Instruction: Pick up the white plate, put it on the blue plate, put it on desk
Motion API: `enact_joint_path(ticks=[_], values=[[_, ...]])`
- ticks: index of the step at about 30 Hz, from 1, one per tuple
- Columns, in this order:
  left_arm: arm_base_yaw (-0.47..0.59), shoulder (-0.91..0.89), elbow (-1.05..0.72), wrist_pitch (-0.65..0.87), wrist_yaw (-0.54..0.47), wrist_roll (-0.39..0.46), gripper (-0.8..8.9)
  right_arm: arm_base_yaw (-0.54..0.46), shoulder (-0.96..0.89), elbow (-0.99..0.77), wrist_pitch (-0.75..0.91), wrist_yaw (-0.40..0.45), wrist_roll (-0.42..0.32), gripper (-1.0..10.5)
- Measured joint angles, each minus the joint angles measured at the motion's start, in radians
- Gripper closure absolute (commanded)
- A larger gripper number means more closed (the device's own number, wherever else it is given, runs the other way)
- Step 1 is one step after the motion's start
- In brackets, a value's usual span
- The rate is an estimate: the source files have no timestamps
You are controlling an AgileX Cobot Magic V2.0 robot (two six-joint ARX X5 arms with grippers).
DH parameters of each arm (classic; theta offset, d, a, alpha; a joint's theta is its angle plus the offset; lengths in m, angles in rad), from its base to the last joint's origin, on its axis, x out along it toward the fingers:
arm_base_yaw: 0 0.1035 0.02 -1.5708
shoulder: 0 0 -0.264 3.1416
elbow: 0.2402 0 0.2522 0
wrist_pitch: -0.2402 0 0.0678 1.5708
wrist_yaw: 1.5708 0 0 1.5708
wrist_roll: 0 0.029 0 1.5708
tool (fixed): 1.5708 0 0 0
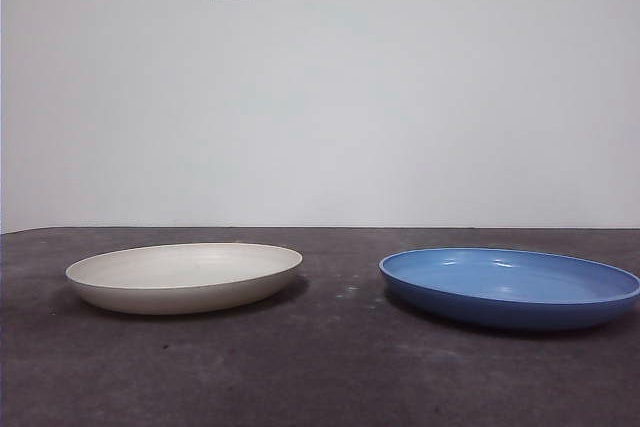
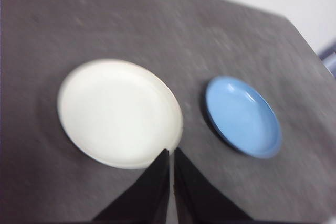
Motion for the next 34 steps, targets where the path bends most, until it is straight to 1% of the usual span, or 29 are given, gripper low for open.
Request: enact_joint_path(ticks=[2,6,10,12,15,22,23,26,27,28,29,34], values=[[-0.017,0.044,0.031,-0.056,0.022,0.034,7.98,0.002,0.057,0.039,-0.069,-0.013,-0.032,9.4],[-0.061,0.122,0.072,-0.163,0.026,0.103,7.98,0.024,0.156,0.087,-0.177,-0.022,-0.082,9.4],[-0.105,0.165,0.079,-0.254,0.026,0.158,7.98,0.061,0.211,0.095,-0.259,-0.021,-0.118,9.4],[-0.122,0.169,0.08,-0.269,0.026,0.176,7.98,0.081,0.228,0.095,-0.293,-0.02,-0.131,9.4],[-0.135,0.171,0.084,-0.27,0.026,0.189,7.98,0.105,0.24,0.095,-0.299,-0.02,-0.138,9.4],[-0.136,0.171,0.085,-0.271,0.026,0.211,7.67,0.117,0.241,0.095,-0.298,-0.02,-0.142,9.3],[-0.136,0.171,0.085,-0.271,0.026,0.211,7.4,0.117,0.241,0.095,-0.298,-0.02,-0.142,9.0],[-0.136,0.171,0.085,-0.271,0.026,0.211,5.2,0.117,0.241,0.095,-0.297,-0.02,-0.142,6.9],[-0.136,0.171,0.085,-0.271,0.026,0.211,4.33,0.117,0.241,0.095,-0.297,-0.02,-0.142,6.2],[-0.136,0.171,0.085,-0.27,0.026,0.211,3.98,0.117,0.241,0.095,-0.297,-0.02,-0.142,6.0],[-0.136,0.171,0.085,-0.27,0.026,0.211,3.74,0.117,0.241,0.095,-0.297,-0.02,-0.141,5.9],[-0.137,0.171,0.085,-0.265,0.026,0.211,3.71,0.117,0.241,0.095,-0.297,-0.02,-0.141,5.9]])
